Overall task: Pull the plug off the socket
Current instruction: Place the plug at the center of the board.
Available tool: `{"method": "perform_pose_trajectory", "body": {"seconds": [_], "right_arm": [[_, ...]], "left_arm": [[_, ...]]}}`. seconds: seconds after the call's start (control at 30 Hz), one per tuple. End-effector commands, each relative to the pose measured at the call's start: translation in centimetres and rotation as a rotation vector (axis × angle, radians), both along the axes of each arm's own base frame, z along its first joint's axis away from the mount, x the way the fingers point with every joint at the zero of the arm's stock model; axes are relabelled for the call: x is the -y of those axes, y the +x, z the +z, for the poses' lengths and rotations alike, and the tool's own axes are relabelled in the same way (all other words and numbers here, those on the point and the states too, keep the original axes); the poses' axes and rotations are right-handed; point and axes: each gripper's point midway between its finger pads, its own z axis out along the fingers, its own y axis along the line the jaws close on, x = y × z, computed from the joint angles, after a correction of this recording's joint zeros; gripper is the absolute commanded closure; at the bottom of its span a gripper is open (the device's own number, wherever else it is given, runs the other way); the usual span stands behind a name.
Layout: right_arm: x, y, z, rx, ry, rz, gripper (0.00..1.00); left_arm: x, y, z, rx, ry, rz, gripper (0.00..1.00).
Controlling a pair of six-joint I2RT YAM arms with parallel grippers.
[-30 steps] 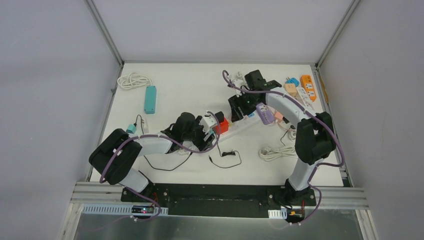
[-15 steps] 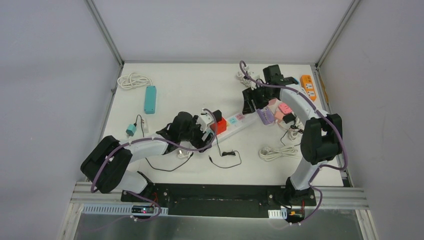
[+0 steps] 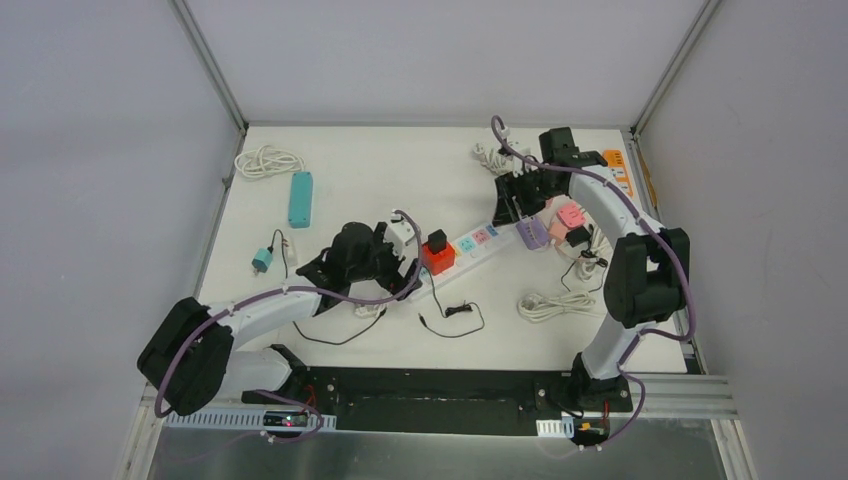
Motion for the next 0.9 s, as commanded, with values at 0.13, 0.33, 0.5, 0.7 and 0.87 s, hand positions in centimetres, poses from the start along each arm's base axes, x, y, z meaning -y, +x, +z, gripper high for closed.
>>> {"method": "perform_pose_trajectory", "body": {"seconds": [0.13, 0.33, 0.5, 0.7, 0.87], "right_arm": [[3.6, 7.1, 5.2, 0.219, -0.027, -0.181, 0.93], [11.6, 13.7, 5.3, 0.302, -0.137, -0.488, 0.93], [15.7, 16.2, 2.9, 0.287, -0.279, -0.554, 0.92], [17.7, 17.6, 0.3, 0.218, -0.307, -0.562, 0.86], [17.4, 17.2, -1.3, 0.155, -0.305, -0.533, 0.76]], "left_arm": [[-1.1, -0.2, 6.4, 0.025, -0.141, 0.113, 0.08], [-2.9, -0.6, 9.8, 0.056, -0.228, 0.216, 0.01], [-5.0, -0.3, 10.2, 0.074, -0.255, 0.335, 0.01], [-5.2, -0.4, 9.0, 0.041, -0.231, 0.351, 0.01], [-5.3, -0.4, 8.2, 0.024, -0.209, 0.355, 0.01]]}}
